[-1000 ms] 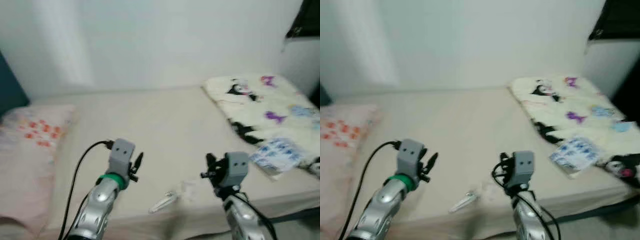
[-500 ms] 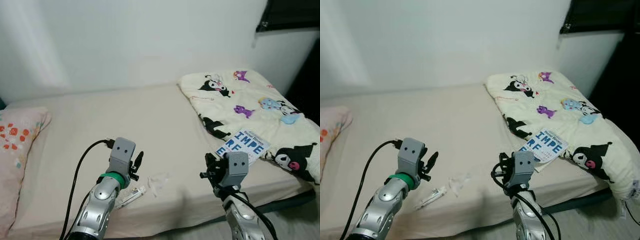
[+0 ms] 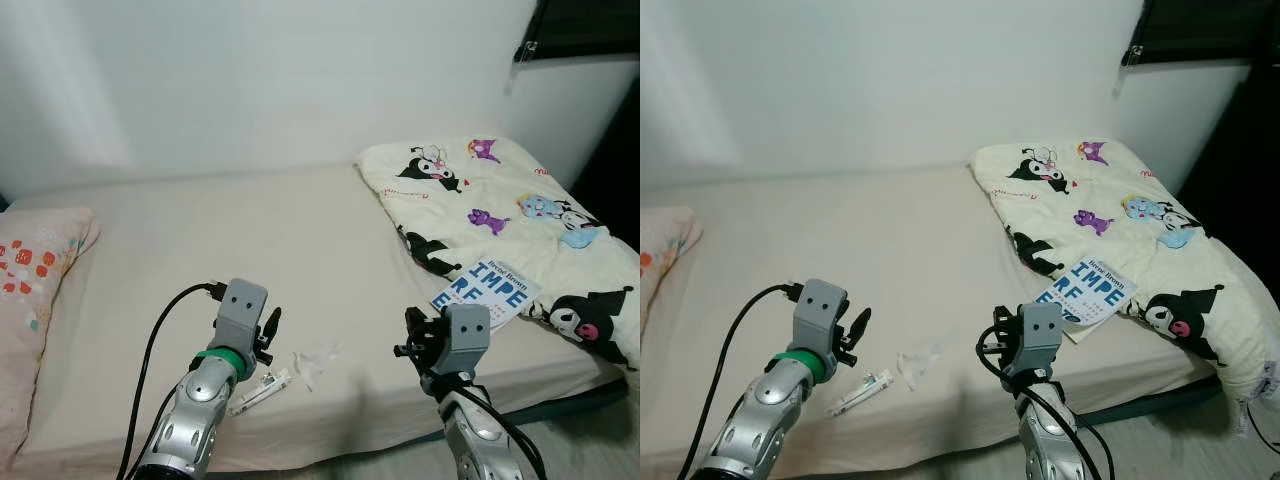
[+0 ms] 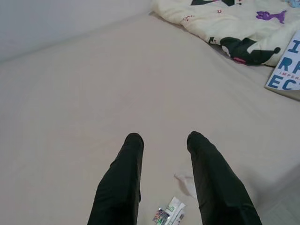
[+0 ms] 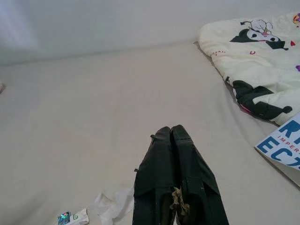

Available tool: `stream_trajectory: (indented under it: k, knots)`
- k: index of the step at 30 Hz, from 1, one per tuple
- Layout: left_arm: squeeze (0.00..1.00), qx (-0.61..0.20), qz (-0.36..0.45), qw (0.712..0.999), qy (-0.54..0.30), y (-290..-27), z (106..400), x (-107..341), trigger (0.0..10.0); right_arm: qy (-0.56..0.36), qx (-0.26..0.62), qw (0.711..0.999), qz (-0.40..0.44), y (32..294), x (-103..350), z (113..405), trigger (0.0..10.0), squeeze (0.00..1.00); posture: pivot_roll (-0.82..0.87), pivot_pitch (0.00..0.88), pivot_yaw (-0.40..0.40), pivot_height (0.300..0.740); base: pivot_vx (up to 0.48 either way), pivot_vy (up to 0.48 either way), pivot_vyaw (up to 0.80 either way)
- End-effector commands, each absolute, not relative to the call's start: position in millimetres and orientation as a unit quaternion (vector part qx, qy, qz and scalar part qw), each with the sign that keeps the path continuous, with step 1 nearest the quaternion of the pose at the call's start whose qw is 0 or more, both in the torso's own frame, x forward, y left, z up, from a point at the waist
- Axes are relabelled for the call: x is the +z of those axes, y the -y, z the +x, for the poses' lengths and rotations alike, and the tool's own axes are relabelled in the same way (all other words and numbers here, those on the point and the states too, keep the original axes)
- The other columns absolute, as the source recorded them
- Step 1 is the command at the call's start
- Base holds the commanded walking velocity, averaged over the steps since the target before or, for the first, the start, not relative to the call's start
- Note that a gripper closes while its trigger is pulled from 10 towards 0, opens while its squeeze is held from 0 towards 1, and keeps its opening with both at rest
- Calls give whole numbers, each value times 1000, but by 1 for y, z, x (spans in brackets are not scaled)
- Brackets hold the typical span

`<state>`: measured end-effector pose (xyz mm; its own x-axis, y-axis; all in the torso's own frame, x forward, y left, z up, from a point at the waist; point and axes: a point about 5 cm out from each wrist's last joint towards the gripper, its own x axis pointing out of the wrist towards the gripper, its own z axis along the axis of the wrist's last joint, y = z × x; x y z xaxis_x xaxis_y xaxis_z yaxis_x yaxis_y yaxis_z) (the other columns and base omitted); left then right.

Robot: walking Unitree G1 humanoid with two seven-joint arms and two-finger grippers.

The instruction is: Clean up the room

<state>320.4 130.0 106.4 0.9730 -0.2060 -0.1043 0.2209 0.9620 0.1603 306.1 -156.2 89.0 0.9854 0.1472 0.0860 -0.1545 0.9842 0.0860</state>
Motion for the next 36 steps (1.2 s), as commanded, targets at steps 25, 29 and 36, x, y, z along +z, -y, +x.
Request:
stream_trajectory:
  k: [25,29,36]
  knots:
    - [0,-87,93,989,-73,-138,318,92,10000,30,81,995,48,156,84,304,10000,0,-154,32,88,640,0,0,0]
    - [0,-82,93,990,-74,-140,317,92,10000,30,86,995,48,154,84,305,10000,0,-150,30,83,615,0,0,0]
    - [0,-80,94,990,-74,-141,317,91,10000,31,91,994,49,154,86,307,10000,0,-145,29,85,585,0,0,0]
